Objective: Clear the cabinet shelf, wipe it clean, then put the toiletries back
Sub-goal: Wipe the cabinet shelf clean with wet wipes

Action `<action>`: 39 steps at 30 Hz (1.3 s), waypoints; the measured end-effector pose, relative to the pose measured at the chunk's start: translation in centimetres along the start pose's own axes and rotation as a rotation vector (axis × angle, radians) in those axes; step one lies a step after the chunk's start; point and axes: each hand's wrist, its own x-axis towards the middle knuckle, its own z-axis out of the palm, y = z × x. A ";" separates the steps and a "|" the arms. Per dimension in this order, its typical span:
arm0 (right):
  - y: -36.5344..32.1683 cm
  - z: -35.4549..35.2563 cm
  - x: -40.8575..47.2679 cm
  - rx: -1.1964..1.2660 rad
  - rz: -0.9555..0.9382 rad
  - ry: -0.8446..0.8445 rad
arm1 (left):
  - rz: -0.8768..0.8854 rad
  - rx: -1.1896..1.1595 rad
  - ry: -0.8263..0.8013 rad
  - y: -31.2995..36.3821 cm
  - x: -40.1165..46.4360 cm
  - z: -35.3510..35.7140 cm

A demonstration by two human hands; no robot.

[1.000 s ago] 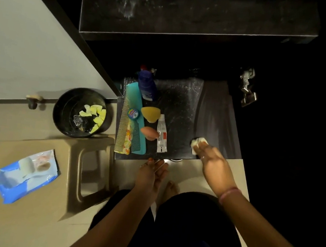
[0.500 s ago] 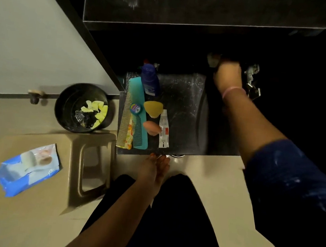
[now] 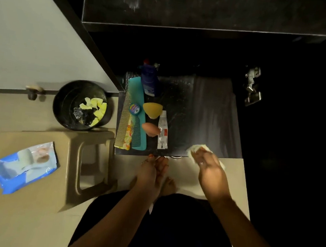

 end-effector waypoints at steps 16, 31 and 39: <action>-1.6 -4.9 25.9 -0.130 0.219 0.126 | 0.084 0.033 0.001 -0.6 1.2 -0.6; -0.6 0.2 -0.7 0.081 -0.020 -0.039 | 0.064 0.046 0.012 -0.4 0.6 -0.2; -1.3 -5.7 5.3 0.140 -0.026 0.218 | 0.070 0.067 0.003 -0.5 0.6 -0.4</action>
